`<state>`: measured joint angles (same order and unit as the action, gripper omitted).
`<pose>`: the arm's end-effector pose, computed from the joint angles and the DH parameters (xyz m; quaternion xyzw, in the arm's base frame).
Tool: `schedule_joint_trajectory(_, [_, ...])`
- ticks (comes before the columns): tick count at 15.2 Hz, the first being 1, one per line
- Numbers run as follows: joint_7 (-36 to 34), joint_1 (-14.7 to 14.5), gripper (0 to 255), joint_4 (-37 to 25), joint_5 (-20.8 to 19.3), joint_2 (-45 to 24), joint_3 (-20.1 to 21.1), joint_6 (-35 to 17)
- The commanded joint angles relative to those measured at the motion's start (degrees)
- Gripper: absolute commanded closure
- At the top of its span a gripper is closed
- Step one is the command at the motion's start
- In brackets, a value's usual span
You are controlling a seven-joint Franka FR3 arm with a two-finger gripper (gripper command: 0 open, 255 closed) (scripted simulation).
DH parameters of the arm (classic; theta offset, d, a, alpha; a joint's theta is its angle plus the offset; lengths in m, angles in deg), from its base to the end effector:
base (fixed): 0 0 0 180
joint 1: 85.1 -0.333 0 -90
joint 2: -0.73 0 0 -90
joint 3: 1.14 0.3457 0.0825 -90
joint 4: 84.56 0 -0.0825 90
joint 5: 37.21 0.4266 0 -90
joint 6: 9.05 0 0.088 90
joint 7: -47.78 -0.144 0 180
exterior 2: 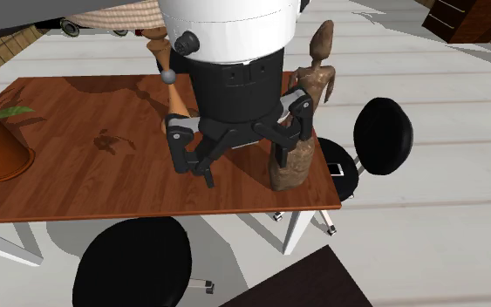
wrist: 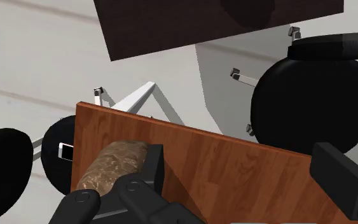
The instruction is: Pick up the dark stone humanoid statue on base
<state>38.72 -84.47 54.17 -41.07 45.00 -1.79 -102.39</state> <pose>0.3344 -0.0174 0.5417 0.9958 -0.0861 -0.0077 0.0303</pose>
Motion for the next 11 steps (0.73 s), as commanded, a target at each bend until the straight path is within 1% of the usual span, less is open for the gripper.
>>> schedule_joint_trajectory(1, [0.00, 0.00, 0, 0.00, 0.00, 0.00, 0.00, 0.00])
schedule_joint_trajectory(7, [19.78, -1.09, 0, -4.24, -7.82, -6.53, -8.73, -1.07])
schedule_joint_trajectory(11, [32.66, -2.23, 0, -8.94, -11.68, -12.88, -13.84, -2.69])
